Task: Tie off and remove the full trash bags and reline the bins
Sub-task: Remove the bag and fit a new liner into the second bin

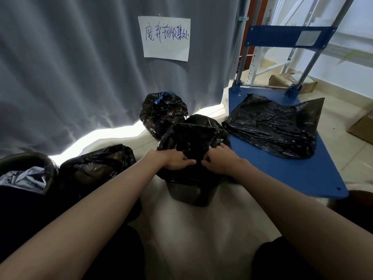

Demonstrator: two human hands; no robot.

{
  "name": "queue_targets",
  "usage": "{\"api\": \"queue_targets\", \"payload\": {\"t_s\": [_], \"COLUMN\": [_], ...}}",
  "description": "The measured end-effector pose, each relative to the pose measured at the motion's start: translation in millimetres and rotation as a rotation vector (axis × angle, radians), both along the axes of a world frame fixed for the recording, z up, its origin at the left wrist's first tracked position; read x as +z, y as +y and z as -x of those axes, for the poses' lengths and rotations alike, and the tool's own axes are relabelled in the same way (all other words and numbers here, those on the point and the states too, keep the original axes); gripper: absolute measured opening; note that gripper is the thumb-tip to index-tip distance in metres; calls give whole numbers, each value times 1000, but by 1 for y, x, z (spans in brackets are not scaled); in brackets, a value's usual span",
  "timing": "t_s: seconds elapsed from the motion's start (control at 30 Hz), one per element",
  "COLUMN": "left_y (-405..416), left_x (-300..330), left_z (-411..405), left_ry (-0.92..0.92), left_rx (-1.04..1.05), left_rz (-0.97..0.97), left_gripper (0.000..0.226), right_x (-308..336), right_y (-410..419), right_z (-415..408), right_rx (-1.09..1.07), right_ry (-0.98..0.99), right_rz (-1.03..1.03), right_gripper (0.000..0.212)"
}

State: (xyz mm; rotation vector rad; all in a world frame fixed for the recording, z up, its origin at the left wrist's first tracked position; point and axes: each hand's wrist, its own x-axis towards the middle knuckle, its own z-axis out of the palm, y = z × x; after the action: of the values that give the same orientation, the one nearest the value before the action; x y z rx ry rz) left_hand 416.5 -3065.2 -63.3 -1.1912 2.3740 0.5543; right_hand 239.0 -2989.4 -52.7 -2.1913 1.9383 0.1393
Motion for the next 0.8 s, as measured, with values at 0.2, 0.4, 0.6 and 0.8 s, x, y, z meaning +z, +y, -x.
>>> {"api": "queue_targets", "payload": {"t_s": [0.2,0.4,0.6,0.8], "left_y": [17,29,47,61], "left_x": [-6,0,9,4], "left_z": [-14,-16,-36,-38], "left_ry": [-125,16,27,39], "left_rx": [14,-50,-344,-392], "left_rz": [-40,60,274,566], "left_gripper": [111,93,65,50], "right_x": [-6,1,2,4], "right_y": [15,20,38,51], "right_z": [4,7,-2,0], "right_rx": [87,112,178,289], "right_ry": [134,112,-17,115], "right_rz": [-190,40,-37,18], "right_gripper": [45,50,60,31]}}
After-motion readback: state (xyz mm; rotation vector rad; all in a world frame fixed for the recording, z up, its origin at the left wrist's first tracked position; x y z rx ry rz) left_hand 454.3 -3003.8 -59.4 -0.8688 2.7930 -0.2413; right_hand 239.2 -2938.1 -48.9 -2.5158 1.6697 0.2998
